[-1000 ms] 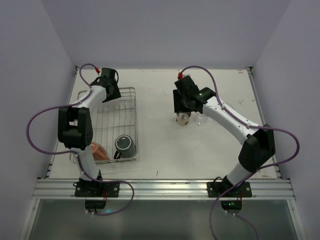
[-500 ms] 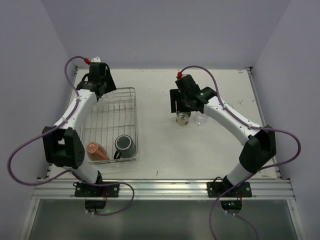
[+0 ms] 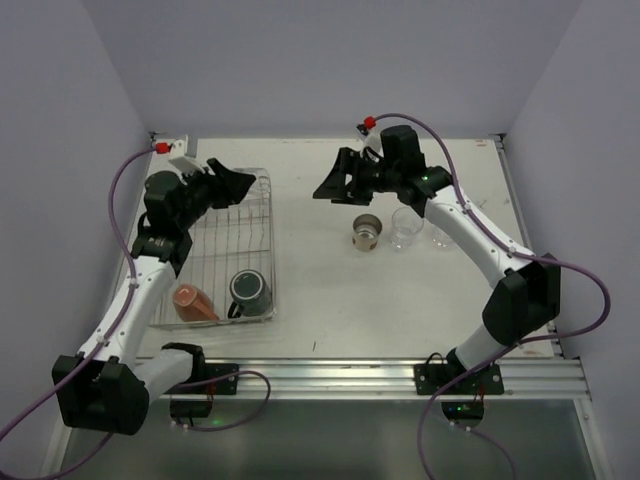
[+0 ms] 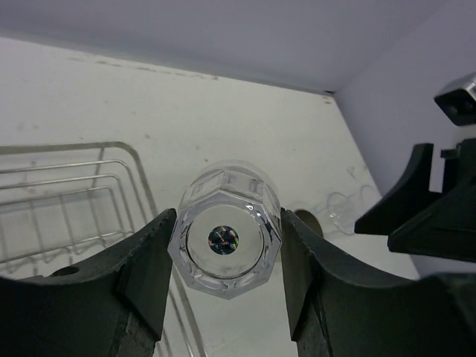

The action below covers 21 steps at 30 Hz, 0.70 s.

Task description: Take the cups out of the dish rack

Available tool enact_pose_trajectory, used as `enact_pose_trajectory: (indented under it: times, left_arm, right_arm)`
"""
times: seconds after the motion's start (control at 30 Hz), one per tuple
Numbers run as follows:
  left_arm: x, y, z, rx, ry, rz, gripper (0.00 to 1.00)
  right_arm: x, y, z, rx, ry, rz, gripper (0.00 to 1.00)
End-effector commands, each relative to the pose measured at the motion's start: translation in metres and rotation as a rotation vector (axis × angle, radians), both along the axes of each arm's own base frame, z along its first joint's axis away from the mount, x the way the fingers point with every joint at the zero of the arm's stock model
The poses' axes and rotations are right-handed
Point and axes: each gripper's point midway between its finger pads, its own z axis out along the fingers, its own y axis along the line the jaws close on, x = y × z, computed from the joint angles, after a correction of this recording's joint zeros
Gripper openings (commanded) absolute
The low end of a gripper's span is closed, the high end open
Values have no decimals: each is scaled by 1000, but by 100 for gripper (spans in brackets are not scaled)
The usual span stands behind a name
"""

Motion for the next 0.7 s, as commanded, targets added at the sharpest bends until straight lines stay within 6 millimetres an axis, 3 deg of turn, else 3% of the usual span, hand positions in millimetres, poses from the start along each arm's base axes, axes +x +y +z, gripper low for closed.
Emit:
enact_pose_trajectory:
  times: [0.0, 0.07, 0.2, 0.67]
  left_arm:
    - [-29, -37, 44, -156, -229, -250, 0]
    - [-41, -43, 38, -199, -232, -291, 0]
    - [-59, -52, 52, -241, -317, -374, 0]
    - [-74, -65, 42, -309, -315, -443, 0]
  right_arm:
    - [-21, 17, 62, 260, -15, 156, 68]
    - [-33, 21, 72, 357, 63, 211, 67]
    - [-41, 26, 84, 523, 102, 310, 66]
    - [-43, 38, 94, 714, 227, 412, 64]
